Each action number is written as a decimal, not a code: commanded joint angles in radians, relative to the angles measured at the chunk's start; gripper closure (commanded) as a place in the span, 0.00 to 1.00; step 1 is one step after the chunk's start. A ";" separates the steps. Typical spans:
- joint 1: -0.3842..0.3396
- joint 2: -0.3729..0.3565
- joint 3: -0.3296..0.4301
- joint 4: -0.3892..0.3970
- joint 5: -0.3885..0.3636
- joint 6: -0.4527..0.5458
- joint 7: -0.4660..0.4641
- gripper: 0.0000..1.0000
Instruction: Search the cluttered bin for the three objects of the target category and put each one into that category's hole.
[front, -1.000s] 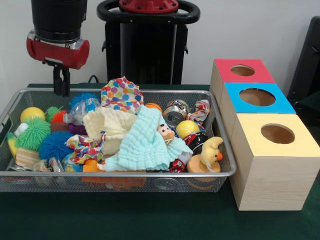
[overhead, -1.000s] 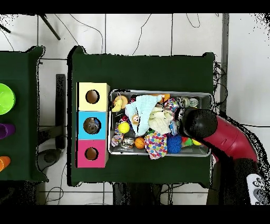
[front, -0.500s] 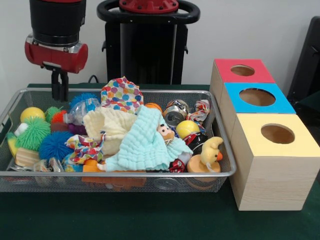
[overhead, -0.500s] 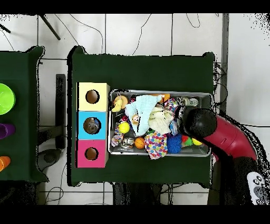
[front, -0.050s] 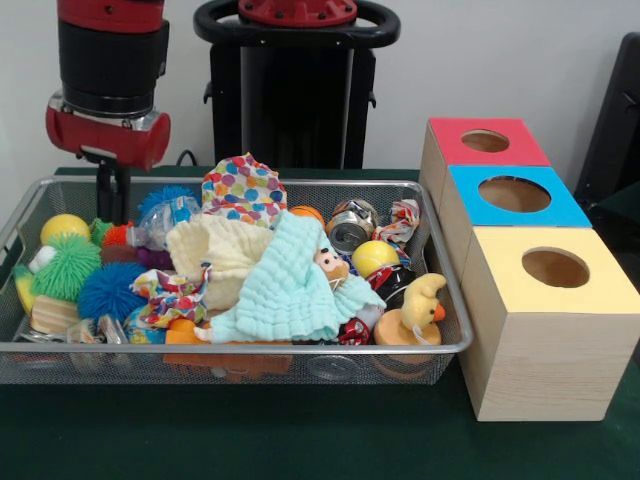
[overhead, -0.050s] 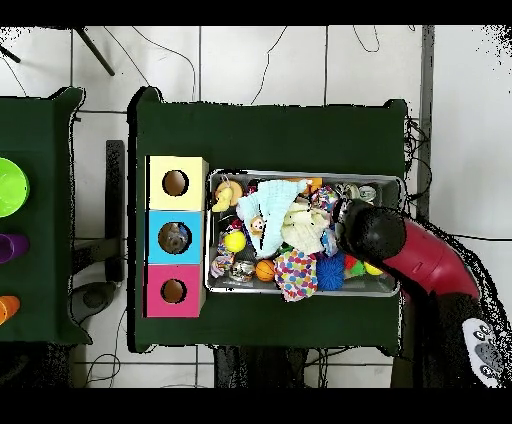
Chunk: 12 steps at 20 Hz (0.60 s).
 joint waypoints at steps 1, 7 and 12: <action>-0.005 0.070 0.021 0.081 -0.026 -0.068 0.173 1.00; 0.026 0.082 -0.025 0.068 -0.006 -0.054 0.215 1.00; 0.045 0.083 -0.047 0.065 0.001 -0.056 0.223 1.00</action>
